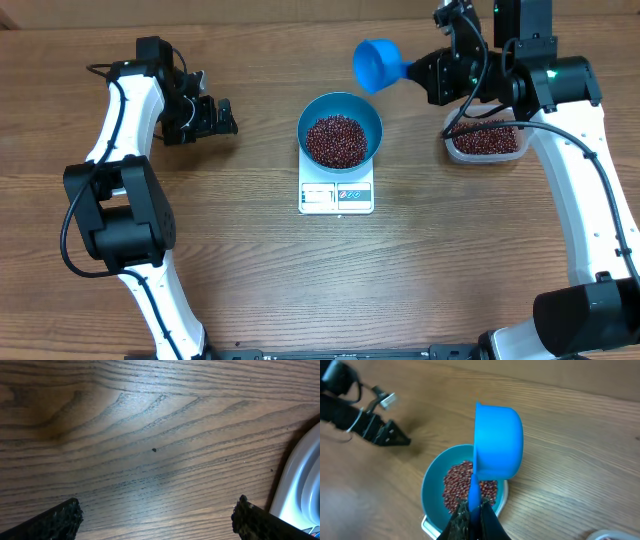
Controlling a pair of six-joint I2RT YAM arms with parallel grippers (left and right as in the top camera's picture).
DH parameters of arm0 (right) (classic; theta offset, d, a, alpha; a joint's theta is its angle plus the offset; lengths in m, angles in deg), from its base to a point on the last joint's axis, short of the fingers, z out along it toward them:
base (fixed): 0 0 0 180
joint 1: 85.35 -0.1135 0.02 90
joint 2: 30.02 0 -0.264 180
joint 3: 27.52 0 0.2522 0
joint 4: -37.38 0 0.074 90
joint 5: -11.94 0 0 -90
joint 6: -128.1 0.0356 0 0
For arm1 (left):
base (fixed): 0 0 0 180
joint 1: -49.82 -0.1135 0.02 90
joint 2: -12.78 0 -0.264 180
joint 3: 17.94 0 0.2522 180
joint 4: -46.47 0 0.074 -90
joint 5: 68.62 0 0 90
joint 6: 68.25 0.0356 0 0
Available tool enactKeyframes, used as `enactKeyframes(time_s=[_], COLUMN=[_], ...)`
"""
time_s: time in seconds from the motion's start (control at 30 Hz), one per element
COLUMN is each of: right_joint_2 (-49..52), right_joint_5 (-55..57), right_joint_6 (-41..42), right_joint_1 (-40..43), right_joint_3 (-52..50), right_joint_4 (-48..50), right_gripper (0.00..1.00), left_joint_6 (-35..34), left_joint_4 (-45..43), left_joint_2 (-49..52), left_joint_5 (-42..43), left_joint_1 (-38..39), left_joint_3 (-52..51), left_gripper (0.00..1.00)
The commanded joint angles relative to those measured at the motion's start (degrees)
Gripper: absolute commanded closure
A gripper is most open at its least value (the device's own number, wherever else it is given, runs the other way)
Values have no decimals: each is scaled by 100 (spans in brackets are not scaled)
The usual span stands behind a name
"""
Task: Scoop item into bowl and weigh 150g on scale
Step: 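Carry the filled scoop over the blue bowl and pour beans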
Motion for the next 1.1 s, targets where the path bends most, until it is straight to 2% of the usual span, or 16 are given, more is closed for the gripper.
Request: enactKeyframes(time_s=[0.0,0.3,0.47,0.6,1.07], right_joint_2=[-142,-138,105,400,675], right_joint_5=[-374,-337,1106,1580,1740], right_joint_6=[-474,-1615,-1670,-1674,-1762], right_joint_1=[-24,-225,-942,-1456,-1545], right_joint_3=[168,164,160,160,155], right_joint_4=[-98,-946,-754,-413,-514], right_gripper=[96,96,96,96,96], left_joint_6=[90,87,90,90,90], left_joint_4=[-7,-7,-7,-7,-7], left_joint_2=[48,48,48,48,48], left_joint_5=[-13,-13,-13,-13,-13], left_joint_1=[39,39,39,39,39], left_joint_3=[44,44,44,44,44], left_gripper=[0,0,1,0,0])
